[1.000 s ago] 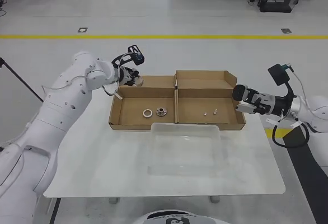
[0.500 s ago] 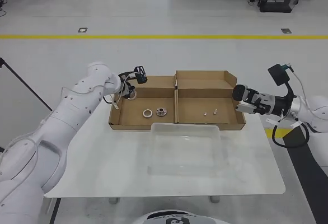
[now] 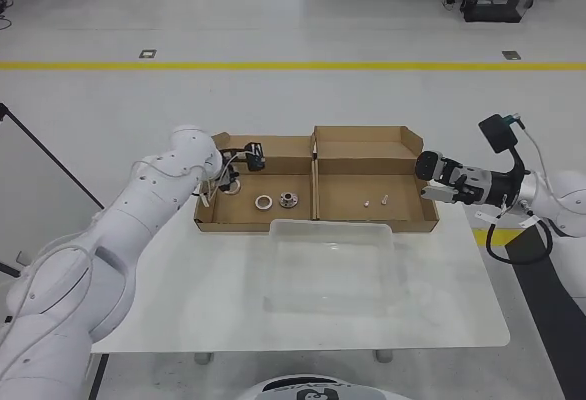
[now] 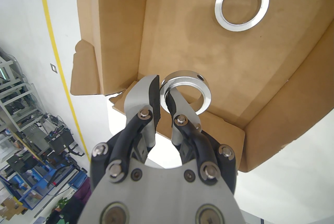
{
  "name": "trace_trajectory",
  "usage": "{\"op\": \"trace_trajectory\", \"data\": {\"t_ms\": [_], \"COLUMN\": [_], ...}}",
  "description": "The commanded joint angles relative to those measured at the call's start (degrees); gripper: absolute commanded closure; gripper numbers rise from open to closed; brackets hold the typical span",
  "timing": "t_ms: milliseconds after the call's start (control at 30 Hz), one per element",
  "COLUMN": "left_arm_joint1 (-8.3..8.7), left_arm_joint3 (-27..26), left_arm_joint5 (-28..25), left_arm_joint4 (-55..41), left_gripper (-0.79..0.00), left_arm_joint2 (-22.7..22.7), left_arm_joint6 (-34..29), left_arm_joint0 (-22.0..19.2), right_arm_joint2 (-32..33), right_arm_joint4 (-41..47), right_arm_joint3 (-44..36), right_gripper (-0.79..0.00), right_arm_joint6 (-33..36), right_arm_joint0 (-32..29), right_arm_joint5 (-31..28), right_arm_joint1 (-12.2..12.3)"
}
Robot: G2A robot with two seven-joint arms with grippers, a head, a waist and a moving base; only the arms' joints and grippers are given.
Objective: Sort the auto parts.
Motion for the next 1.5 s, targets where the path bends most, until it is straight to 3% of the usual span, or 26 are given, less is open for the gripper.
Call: {"op": "trace_trajectory", "data": {"t_ms": [0, 900, 967, 1000, 1100, 1200, 1467], "left_arm_joint1": [-0.48, -5.65, -5.89, -6.01, -6.27, -6.35, -5.84], "left_arm_joint3": [0.78, 10.76, 11.26, 11.54, 12.22, 13.06, 14.17], "left_arm_joint5": [-0.06, 3.61, 3.56, 3.52, 3.34, 3.16, 3.59], "left_arm_joint4": [0.54, 5.54, 5.72, 5.71, 5.57, 5.86, 6.67], "left_gripper": [0.000, 0.000, -0.209, -0.277, -0.372, -0.631, -0.646], "left_arm_joint2": [0.47, 2.71, 2.70, 2.65, 2.40, 2.16, 0.95], "left_arm_joint6": [0.23, 7.10, 7.36, 7.52, 7.83, 8.34, 11.19], "left_arm_joint0": [0.21, 1.40, 1.41, 1.41, 1.32, 0.97, -0.27], "right_arm_joint2": [0.00, 0.00, 0.00, 0.00, 0.00, 0.00, 0.00], "right_arm_joint4": [0.00, 0.00, 0.00, 0.00, 0.00, 0.00, 0.00], "right_arm_joint3": [0.00, 0.00, 0.00, 0.00, 0.00, 0.00, 0.00], "right_gripper": [-0.785, -0.785, -0.785, -0.785, -0.785, -0.785, -0.785], "right_arm_joint6": [0.00, 0.00, 0.00, 0.00, 0.00, 0.00, 0.00], "right_arm_joint0": [0.00, 0.00, 0.00, 0.00, 0.00, 0.00, 0.00], "right_arm_joint5": [0.00, 0.00, 0.00, 0.00, 0.00, 0.00, 0.00], "right_arm_joint1": [0.00, 0.00, 0.00, 0.00, 0.00, 0.00, 0.00]}}
